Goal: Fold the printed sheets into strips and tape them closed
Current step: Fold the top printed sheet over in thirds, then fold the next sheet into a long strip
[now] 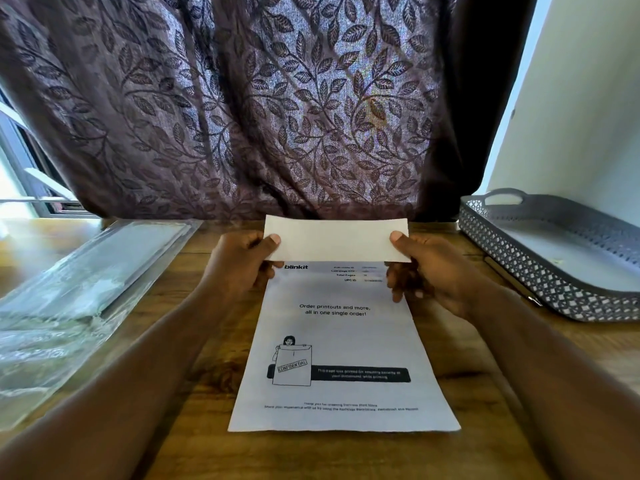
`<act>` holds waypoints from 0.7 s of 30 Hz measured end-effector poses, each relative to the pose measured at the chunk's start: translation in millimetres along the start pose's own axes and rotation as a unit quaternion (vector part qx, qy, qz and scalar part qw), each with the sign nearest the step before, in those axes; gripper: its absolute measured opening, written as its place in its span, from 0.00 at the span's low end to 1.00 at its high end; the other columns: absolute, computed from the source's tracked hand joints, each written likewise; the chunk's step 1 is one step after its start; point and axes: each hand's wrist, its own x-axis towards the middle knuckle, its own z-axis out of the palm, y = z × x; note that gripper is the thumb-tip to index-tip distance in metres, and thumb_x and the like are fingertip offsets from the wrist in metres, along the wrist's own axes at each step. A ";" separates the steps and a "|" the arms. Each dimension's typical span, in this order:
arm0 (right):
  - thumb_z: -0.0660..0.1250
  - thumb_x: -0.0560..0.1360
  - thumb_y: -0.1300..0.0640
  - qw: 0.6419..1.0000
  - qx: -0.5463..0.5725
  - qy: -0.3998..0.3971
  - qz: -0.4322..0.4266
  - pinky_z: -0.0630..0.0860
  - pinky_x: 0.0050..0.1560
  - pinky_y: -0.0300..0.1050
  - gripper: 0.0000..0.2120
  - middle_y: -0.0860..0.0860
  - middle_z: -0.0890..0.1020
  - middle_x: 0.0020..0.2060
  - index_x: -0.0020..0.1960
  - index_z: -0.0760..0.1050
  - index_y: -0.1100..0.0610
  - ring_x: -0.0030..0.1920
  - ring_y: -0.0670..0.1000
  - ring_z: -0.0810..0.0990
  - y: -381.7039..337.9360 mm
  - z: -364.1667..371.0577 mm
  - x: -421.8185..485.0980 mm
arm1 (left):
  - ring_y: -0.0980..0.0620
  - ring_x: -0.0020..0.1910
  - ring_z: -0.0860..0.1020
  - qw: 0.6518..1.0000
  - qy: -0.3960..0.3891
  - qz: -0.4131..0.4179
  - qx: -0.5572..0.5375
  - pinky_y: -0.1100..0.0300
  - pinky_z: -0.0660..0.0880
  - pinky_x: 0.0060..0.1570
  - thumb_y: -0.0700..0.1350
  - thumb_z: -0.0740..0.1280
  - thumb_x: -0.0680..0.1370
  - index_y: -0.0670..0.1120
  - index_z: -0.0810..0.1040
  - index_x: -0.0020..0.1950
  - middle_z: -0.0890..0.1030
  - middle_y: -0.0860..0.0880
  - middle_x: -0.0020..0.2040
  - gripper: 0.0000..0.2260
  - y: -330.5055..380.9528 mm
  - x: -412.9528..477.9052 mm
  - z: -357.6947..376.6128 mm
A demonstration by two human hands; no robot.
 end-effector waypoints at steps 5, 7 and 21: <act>0.66 0.82 0.50 0.986 -0.158 0.048 0.019 0.64 0.20 0.36 0.13 0.54 0.84 0.30 0.52 0.81 0.60 0.23 0.50 0.78 4.0 -3.6 4.2 | 0.57 0.23 0.76 0.992 -0.056 -0.034 0.109 0.63 0.69 0.28 0.47 0.69 0.81 0.44 0.81 0.40 0.85 0.51 0.32 0.11 -12.2 6.8 -3.6; 0.70 0.80 0.52 0.975 -0.212 0.064 0.030 0.64 0.20 0.34 0.13 0.52 0.82 0.26 0.47 0.79 0.63 0.20 0.48 0.74 7.2 -1.7 6.1 | 0.58 0.22 0.75 0.985 -0.074 -0.046 0.147 0.63 0.70 0.27 0.47 0.71 0.79 0.47 0.81 0.43 0.85 0.51 0.32 0.06 -14.9 8.8 -6.1; 0.72 0.75 0.44 0.842 -0.515 0.154 -0.052 0.67 0.31 0.40 0.13 0.50 0.82 0.43 0.51 0.78 0.54 0.40 0.51 0.77 2.4 13.6 -2.7 | 0.45 0.48 0.79 0.936 -0.053 -0.008 0.349 0.53 0.75 0.44 0.58 0.66 0.80 0.51 0.75 0.62 0.82 0.45 0.53 0.16 -10.0 -9.6 -11.8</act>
